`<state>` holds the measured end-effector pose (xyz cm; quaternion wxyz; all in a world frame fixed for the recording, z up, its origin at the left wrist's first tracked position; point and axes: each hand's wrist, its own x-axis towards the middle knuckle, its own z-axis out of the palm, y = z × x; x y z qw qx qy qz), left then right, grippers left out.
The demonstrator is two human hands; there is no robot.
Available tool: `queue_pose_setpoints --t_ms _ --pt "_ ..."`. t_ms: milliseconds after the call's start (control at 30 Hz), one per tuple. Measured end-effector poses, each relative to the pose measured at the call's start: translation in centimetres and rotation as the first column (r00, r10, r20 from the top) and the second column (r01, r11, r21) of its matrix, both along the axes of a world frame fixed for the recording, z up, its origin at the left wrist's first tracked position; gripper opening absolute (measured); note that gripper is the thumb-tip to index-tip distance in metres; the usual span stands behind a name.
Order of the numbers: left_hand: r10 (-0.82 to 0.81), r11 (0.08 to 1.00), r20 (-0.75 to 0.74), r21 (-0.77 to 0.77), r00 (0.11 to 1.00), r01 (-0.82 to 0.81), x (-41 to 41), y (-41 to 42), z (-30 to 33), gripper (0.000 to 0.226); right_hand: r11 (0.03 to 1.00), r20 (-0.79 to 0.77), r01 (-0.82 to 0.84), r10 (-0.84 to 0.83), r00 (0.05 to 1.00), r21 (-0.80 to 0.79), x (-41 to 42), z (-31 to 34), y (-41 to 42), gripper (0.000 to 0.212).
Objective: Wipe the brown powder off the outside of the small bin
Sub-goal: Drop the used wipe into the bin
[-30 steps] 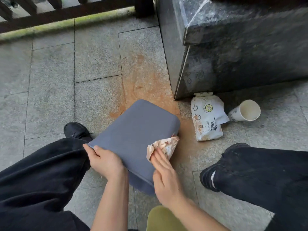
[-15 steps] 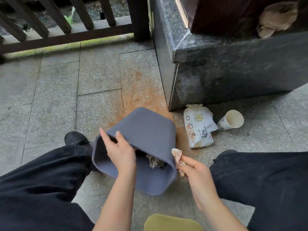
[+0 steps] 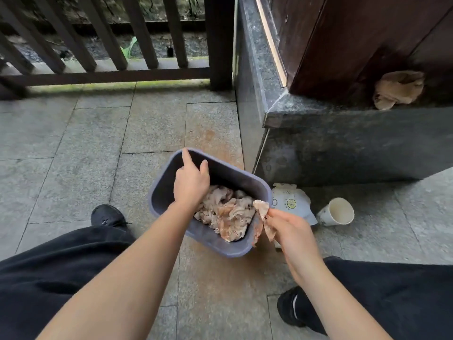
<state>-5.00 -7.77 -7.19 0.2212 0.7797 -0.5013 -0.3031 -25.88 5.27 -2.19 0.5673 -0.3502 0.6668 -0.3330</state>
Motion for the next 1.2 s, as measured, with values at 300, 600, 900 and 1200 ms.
queue_pose_setpoints --t_ms 300,600,900,1200 --pt "0.650 0.759 -0.569 0.526 0.504 -0.384 -4.3 6.6 -3.1 0.056 0.998 -0.018 0.046 -0.047 0.999 -0.045 0.6 0.2 -5.1 0.040" --pt "0.596 0.803 -0.330 0.254 0.732 -0.540 2.1 0.2 -4.0 0.023 0.991 -0.092 -0.051 0.039 0.995 -0.123 4.8 1.2 -14.9 0.026" --pt "0.109 0.989 -0.118 0.110 0.987 -0.096 10.5 -15.2 -5.1 0.014 0.987 -0.033 -0.026 0.021 0.999 -0.159 11.1 -0.3 -29.1 0.028" --pt "0.161 0.984 0.134 -0.101 0.978 -0.148 10.0 -17.2 -7.1 0.020 0.919 -0.239 -0.362 0.390 0.889 0.152 12.9 -5.1 -32.1 0.039"
